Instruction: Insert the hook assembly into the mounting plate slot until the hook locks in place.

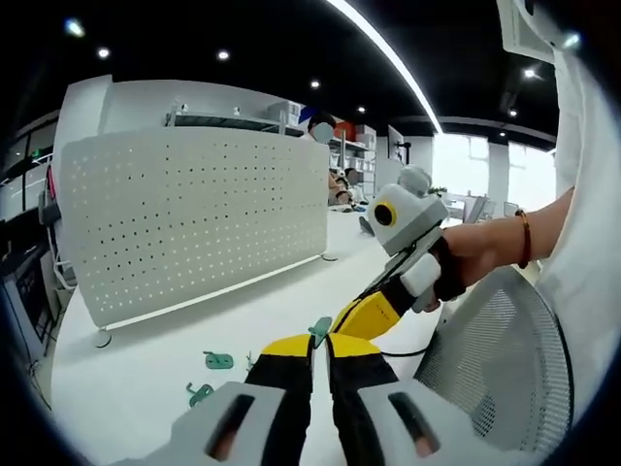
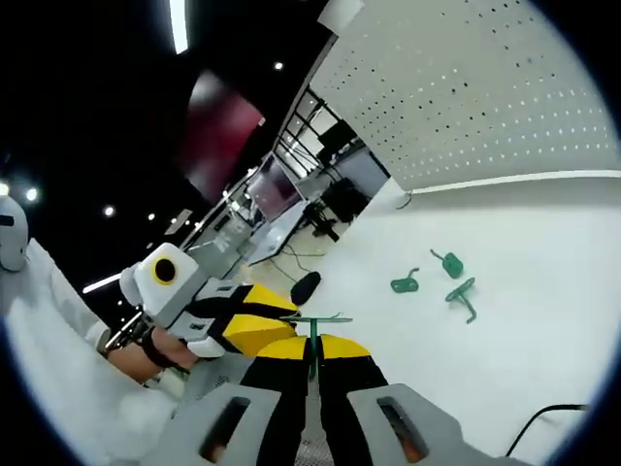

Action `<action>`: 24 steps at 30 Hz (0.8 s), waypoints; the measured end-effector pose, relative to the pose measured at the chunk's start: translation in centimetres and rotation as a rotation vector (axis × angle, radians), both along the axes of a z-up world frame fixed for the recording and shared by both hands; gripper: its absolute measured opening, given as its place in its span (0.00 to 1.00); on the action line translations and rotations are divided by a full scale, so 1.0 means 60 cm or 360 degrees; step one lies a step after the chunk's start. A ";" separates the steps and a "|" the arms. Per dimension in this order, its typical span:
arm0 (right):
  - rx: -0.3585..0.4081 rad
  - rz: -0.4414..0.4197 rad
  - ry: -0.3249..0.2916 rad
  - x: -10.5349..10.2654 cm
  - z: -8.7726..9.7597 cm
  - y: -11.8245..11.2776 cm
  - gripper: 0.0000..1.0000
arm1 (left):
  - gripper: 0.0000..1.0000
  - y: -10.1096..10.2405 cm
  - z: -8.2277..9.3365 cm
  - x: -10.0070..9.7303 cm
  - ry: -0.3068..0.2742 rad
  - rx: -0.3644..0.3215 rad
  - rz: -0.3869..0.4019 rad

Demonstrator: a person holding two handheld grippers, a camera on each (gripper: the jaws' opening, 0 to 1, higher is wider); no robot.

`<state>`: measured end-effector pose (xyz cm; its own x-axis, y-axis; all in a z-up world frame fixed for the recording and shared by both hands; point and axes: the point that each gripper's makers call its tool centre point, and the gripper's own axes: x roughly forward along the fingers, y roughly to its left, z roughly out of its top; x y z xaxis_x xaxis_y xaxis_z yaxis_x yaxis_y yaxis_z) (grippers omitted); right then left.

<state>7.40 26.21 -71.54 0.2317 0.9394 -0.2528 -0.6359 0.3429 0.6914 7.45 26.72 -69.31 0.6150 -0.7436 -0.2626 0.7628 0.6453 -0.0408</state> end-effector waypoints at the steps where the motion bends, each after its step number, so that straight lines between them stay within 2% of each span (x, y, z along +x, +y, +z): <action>1: 0.0005 0.0005 0.0013 -0.002 0.000 0.000 0.01 | 0.05 -0.001 0.000 -0.001 -0.0003 -0.0002 -0.0002; 5: 0.0039 0.0044 0.0062 -0.010 -0.003 0.003 0.01 | 0.06 -0.010 0.007 -0.008 -0.0033 -0.0026 -0.0048; 11: 0.0098 0.0035 0.0136 -0.009 -0.001 0.001 0.02 | 0.03 -0.006 0.002 -0.005 -0.0072 0.0069 -0.0045; 13: 0.0131 0.0056 0.0158 -0.011 0.002 0.002 0.03 | 0.02 -0.008 0.001 -0.009 -0.0061 0.0079 -0.0073; 14: 0.0138 0.0051 0.0147 -0.011 0.003 0.002 0.04 | 0.02 -0.008 0.000 -0.010 -0.0063 0.0092 -0.0077; 16: 0.0114 0.0056 0.0052 -0.009 0.004 0.001 0.04 | 0.02 -0.008 -0.003 -0.011 -0.0080 0.0158 -0.0084; 19: 0.0116 0.0083 0.0045 -0.015 0.010 0.004 0.07 | 0.02 -0.008 0.000 -0.010 -0.0080 0.0155 -0.0079; 24: 0.0104 0.0087 -0.0027 -0.013 0.018 0.005 0.11 | 0.02 -0.006 0.001 -0.006 -0.0059 0.0129 -0.0047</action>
